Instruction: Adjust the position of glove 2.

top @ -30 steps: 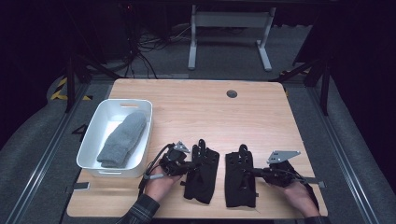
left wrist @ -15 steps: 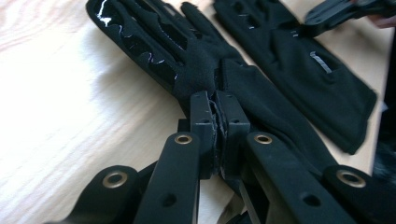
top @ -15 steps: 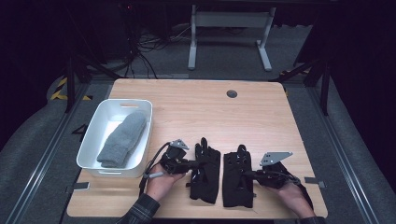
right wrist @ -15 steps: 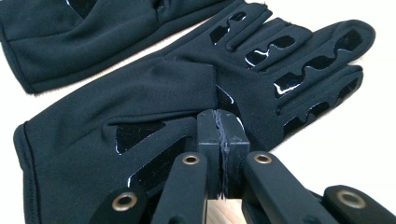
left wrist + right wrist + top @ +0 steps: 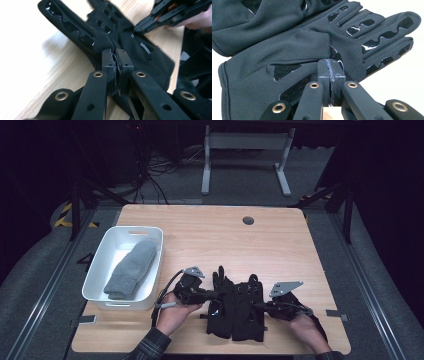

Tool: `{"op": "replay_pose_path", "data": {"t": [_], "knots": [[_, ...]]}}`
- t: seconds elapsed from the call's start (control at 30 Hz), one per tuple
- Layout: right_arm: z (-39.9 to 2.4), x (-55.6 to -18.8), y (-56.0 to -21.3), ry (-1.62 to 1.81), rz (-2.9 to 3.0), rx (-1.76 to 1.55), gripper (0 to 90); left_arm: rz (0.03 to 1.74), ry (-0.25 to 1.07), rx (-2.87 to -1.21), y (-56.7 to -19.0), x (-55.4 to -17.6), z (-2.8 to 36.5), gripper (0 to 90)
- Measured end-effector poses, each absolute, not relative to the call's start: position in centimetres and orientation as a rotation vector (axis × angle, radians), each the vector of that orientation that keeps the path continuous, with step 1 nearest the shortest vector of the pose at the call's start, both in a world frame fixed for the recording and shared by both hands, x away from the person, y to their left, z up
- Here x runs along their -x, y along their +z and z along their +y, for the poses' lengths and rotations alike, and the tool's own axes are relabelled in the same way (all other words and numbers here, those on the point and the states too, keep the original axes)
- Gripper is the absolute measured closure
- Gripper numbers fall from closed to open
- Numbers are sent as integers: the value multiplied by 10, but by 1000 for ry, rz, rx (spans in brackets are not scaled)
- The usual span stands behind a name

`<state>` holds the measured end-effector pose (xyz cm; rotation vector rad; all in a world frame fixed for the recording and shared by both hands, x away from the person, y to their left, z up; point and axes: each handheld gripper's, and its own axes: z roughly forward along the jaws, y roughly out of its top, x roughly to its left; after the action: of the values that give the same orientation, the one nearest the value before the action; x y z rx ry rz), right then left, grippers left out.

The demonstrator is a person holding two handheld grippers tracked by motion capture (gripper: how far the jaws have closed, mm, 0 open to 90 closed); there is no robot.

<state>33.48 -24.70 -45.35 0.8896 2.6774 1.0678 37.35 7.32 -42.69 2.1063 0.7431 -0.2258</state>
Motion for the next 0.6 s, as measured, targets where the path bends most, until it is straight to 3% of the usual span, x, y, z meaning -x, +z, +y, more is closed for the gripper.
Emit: {"op": "replay_pose_path", "data": {"t": [0.6], "knots": [[-210,-353,-457,1114,2692,-830,900,691,-239,-2092,-415,-381,52,867]]}}
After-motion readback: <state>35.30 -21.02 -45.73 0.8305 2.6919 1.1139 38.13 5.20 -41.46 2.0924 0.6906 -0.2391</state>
